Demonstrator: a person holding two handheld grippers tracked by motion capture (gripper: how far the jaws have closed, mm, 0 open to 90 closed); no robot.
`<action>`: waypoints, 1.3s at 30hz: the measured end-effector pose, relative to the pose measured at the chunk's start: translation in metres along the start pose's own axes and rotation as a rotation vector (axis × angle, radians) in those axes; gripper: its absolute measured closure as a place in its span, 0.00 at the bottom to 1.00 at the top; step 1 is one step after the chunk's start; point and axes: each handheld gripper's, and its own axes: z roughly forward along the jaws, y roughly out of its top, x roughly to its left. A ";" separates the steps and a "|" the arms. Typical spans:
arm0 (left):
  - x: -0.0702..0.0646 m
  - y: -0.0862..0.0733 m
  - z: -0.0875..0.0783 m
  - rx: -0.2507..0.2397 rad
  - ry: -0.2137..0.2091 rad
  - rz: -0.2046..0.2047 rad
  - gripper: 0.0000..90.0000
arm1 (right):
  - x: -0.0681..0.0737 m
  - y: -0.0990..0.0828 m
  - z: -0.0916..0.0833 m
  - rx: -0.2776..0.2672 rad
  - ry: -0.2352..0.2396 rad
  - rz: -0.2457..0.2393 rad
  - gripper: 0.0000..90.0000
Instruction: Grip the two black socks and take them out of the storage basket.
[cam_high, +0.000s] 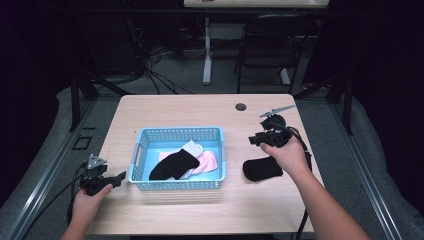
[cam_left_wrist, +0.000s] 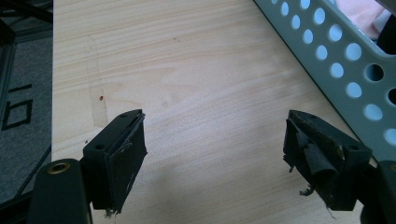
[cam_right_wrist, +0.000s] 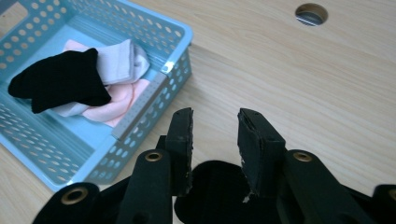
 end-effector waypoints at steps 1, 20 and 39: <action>0.000 0.000 0.000 0.000 0.000 0.000 0.23 | 0.000 0.000 0.000 0.000 0.000 0.000 0.73; 0.000 0.000 0.000 -0.003 -0.003 -0.001 0.23 | 0.051 0.035 0.038 0.033 0.082 -0.102 0.73; 0.000 0.001 -0.001 -0.009 -0.007 -0.001 0.23 | 0.092 0.051 0.102 0.117 0.145 -0.156 0.73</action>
